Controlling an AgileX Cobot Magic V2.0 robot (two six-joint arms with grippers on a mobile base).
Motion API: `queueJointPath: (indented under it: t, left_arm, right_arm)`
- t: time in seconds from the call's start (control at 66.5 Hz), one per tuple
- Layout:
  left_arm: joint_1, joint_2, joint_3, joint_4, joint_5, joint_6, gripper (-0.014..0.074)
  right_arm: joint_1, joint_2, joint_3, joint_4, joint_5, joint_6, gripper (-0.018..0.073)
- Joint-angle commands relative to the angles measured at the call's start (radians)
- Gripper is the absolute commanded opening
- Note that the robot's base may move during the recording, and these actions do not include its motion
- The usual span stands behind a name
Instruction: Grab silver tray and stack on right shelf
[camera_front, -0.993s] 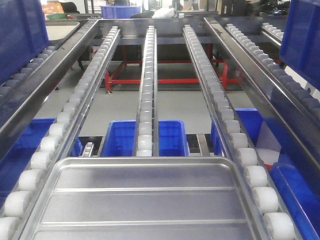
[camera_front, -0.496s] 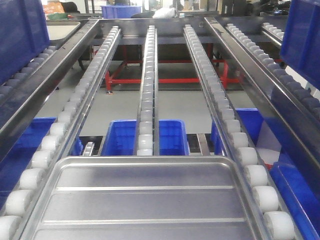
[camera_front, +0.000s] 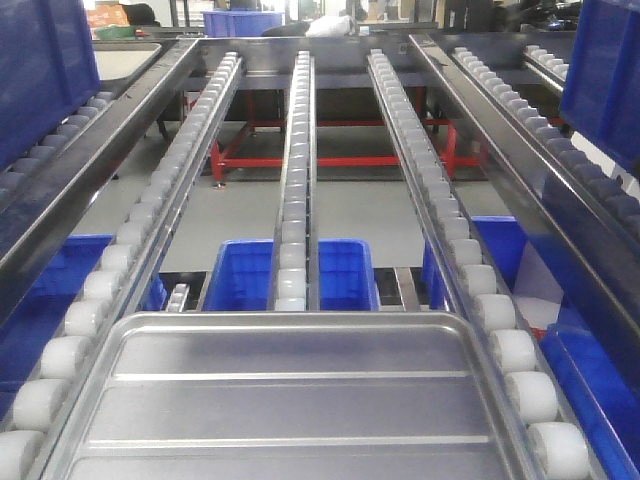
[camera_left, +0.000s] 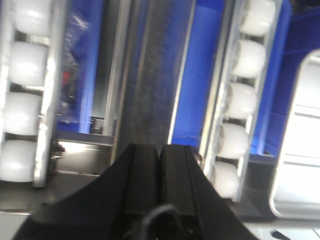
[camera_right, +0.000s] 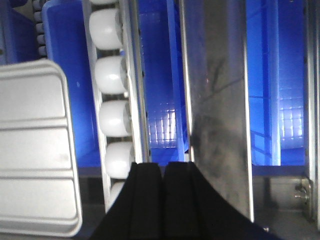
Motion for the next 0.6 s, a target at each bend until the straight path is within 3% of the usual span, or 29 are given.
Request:
queueJointPath:
  t: [0.0, 0.226, 0.376, 0.466, 0.587]
  left_arm:
    - [-0.094, 0.027, -0.070, 0.172, 0.011, -0.211, -0.0091]
    - [-0.321, 0.180, -0.200, 0.188, 0.025, -0.370, -0.0091]
    - [-0.409, 0.299, -0.256, 0.188, 0.025, -0.409, -0.0091]
    - [-0.447, 0.338, -0.270, 0.186, 0.049, -0.503, -0.0091]
    - [-0.493, 0.356, -0.270, 0.192, -0.020, -0.517, -0.0091]
  right_arm:
    - [0.027, 0.026, -0.076, -0.090, -0.008, 0.109, 0.0078]
    - [0.212, 0.120, -0.177, -0.349, 0.077, 0.419, 0.0078]
    - [0.305, 0.193, -0.194, -0.280, 0.068, 0.429, 0.0078]
    - [0.328, 0.220, -0.197, -0.199, 0.054, 0.402, 0.0078]
    - [0.330, 0.240, -0.197, -0.148, 0.033, 0.392, 0.0078]
